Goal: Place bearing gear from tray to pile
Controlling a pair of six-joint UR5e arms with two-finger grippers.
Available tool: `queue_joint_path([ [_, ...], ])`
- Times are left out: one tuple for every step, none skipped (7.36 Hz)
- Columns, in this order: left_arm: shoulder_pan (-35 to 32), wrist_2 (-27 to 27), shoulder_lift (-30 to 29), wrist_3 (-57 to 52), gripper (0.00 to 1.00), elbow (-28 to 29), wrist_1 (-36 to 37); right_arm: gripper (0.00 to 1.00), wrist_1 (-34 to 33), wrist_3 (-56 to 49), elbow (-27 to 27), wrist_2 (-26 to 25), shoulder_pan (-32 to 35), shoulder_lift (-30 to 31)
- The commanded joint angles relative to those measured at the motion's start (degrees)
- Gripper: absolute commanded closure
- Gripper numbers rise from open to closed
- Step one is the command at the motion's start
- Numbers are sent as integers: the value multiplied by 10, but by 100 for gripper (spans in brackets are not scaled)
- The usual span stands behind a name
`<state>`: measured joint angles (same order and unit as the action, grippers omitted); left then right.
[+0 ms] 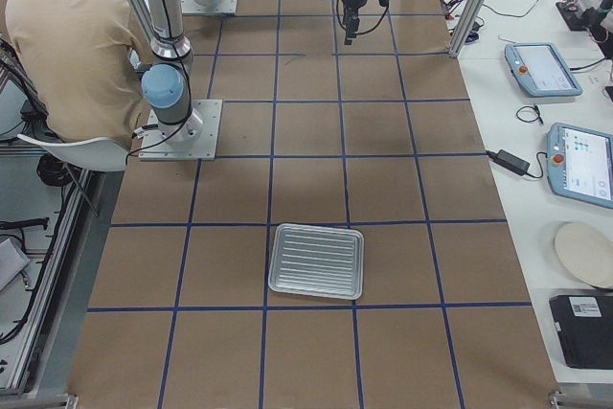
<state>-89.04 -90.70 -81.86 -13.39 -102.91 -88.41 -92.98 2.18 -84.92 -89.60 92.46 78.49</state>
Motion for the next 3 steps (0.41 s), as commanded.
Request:
queue_joint_path([
  [-1, -2, 6, 4, 0, -1, 0, 0, 0, 4, -2, 4, 0, 0],
  [0, 1, 6, 4, 0, 0, 0, 0, -1, -2, -8, 1, 0, 0],
  [0, 2, 7, 4, 0, -1, 0, 0, -1, -1, -9, 1, 0, 1],
])
